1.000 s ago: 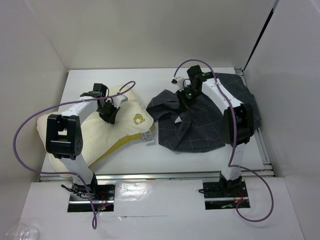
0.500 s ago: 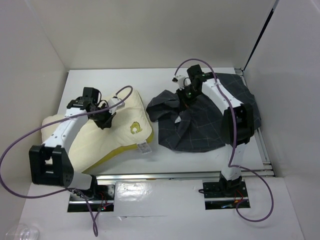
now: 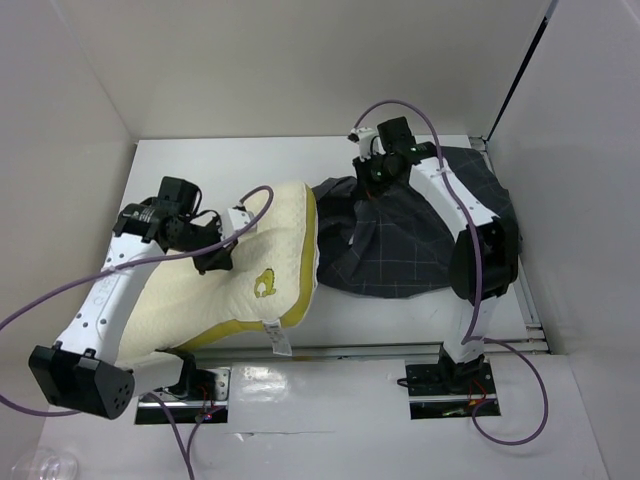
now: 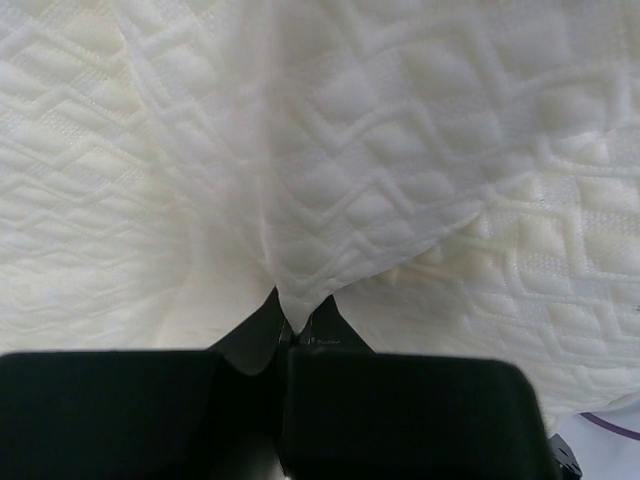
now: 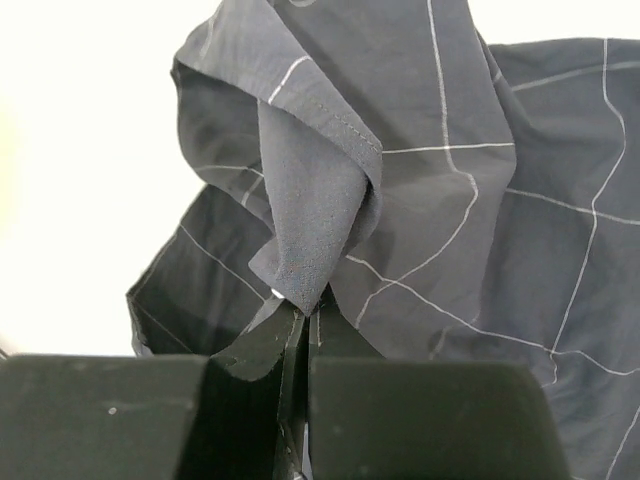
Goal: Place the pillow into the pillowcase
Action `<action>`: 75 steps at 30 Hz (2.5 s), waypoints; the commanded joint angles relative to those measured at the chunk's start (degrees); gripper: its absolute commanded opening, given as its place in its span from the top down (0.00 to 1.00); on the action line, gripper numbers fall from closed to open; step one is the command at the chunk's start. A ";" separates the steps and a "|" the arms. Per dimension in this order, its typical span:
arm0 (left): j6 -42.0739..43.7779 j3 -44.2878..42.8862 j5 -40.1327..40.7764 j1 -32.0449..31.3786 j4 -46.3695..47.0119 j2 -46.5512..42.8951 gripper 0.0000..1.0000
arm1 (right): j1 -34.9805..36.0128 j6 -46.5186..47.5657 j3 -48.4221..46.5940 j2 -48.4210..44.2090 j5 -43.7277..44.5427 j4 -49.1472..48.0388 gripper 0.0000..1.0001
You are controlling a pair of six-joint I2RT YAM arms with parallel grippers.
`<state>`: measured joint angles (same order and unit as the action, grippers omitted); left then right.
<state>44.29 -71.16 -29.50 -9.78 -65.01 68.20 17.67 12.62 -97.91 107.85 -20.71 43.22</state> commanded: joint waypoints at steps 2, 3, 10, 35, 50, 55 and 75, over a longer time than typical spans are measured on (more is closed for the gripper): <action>1.59 -3.46 -4.69 -2.87 -2.05 0.87 1.00 | 1.93 -1.28 0.08 -3.97 0.23 -3.93 1.00; 1.59 -3.46 -5.39 -3.40 -2.05 1.57 1.00 | 2.45 -1.28 0.09 -3.97 0.23 -3.93 1.00; 0.36 -5.31 -8.47 -4.54 -1.52 11.06 1.00 | 3.51 -1.28 2.19 -6.43 0.23 -3.93 1.00; -0.70 -10.58 -7.77 -14.65 2.52 25.31 1.00 | 3.51 -0.76 5.62 -10.65 0.76 -4.99 1.00; -1.75 -18.49 -6.45 -14.13 6.57 35.24 1.00 | 4.04 0.82 11.51 -15.48 -5.04 -2.00 1.00; -2.28 -22.79 -6.45 -12.37 6.57 37.88 1.00 | 4.04 1.88 14.14 -16.62 -5.04 -0.86 1.00; -6.84 -27.11 -6.45 -5.86 8.24 44.46 1.00 | 4.56 2.93 15.29 -16.01 -6.27 0.72 0.99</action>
<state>40.01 -96.03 -33.21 -16.16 -59.20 111.59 21.52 14.90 -82.89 94.52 -24.99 42.15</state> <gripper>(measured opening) 0.046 0.011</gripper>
